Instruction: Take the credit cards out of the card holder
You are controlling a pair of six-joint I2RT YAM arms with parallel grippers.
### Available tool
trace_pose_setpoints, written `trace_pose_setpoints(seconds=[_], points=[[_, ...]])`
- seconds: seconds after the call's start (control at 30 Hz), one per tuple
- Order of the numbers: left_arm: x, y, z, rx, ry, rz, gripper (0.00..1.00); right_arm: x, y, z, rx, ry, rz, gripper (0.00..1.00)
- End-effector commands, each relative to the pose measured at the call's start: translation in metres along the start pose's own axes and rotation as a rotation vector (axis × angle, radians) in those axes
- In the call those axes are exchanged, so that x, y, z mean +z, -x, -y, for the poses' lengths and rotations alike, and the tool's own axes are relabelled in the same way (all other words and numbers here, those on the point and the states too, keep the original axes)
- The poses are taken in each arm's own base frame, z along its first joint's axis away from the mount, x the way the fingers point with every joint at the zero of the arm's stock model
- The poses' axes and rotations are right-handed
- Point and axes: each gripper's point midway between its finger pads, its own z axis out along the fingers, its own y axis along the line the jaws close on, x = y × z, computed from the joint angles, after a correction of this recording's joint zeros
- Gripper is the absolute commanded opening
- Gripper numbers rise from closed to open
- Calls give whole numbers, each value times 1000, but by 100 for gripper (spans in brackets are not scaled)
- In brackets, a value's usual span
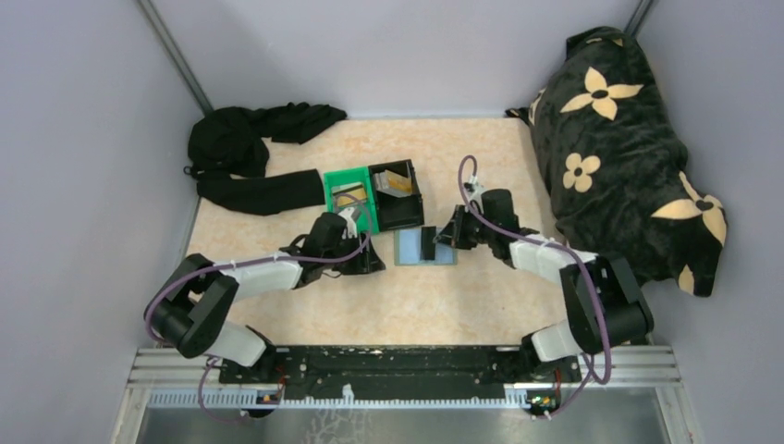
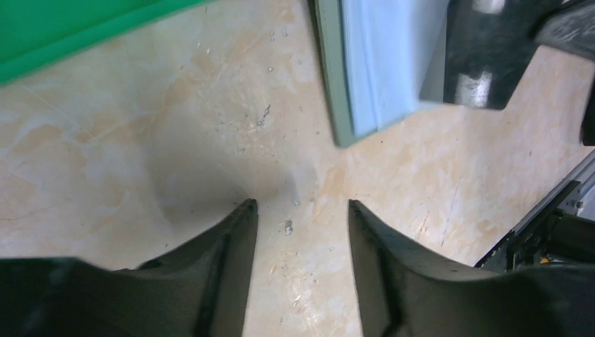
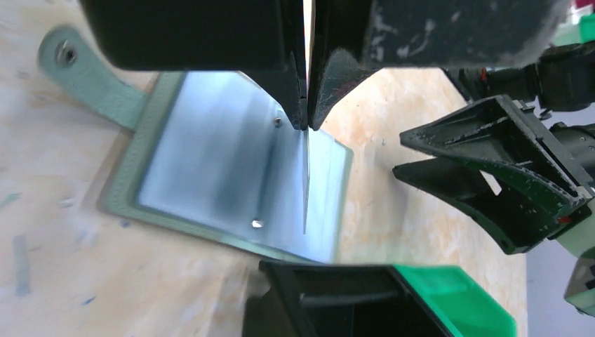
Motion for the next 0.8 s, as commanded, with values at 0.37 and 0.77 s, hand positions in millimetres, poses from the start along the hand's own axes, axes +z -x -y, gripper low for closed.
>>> trace_pose_setpoints(seconds=[0.37, 0.77], points=[[-45, 90, 71, 69, -300, 153, 74, -53, 45, -42, -155, 97, 117, 0], [-77, 73, 137, 193, -788, 72, 71, -81, 4, -119, -178, 558, -75, 0]])
